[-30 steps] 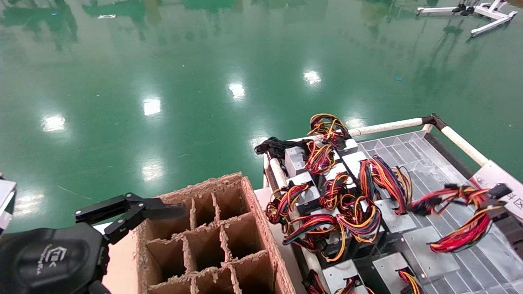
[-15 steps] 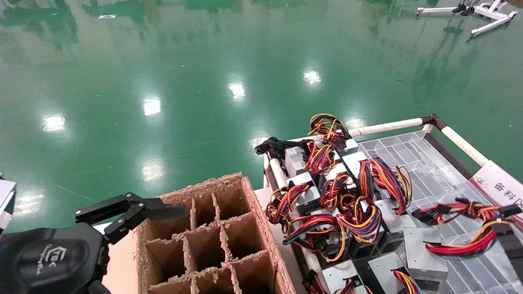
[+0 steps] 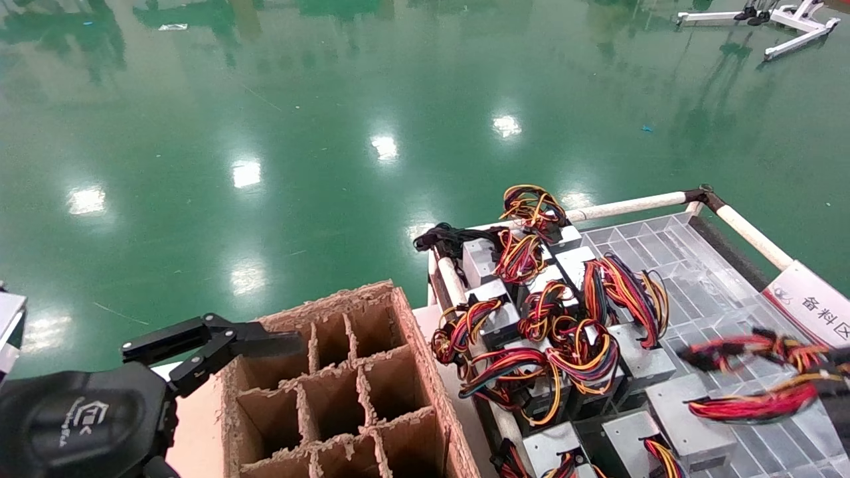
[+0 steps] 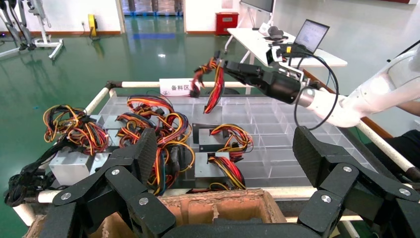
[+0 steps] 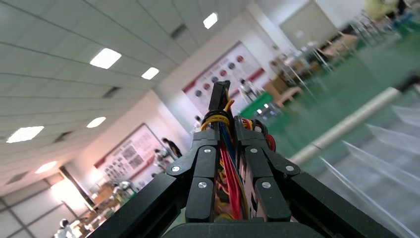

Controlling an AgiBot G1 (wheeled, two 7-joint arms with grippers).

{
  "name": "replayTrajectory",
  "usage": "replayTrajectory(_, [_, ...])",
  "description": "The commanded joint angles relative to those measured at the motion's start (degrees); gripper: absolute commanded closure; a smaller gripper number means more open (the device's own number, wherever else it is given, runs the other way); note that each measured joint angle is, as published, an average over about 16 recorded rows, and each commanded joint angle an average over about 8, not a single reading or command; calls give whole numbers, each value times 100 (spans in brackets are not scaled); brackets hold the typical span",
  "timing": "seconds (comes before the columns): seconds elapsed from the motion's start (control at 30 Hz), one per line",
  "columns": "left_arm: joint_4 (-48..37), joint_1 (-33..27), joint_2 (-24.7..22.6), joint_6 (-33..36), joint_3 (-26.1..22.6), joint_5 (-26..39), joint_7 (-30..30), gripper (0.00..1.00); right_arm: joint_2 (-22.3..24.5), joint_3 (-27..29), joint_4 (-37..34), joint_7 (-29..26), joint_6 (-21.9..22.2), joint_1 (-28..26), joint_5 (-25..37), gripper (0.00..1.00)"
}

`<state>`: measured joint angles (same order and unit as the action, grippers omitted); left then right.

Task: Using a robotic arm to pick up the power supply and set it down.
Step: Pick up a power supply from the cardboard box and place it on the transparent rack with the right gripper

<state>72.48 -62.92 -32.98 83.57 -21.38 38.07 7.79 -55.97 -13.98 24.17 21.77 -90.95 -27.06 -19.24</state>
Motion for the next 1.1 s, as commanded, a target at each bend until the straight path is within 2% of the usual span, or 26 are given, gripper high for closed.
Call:
replayTrajectory(0.03, [0,0,0,0,0,0,0,0,-57,31,98,74,0,-59,20,100])
replayTrajectory(0.4, [0,0,0,0,-1,0,0,0,-498,35,-76,426,16,-465,297,100])
replayTrajectory(0.6, [0,0,0,0,-1,-1,0,0,-681,133,-163,703,-11,-371,303,100])
replayTrajectory(0.93, [0,0,1,-1,-1,-1,-1,0,-703,452,247,980,-19,110,186,100])
replayTrajectory(1.1, [0,0,1,-1,-2,-1,-1,0,-852,591,388,1307,6,-9,197,100])
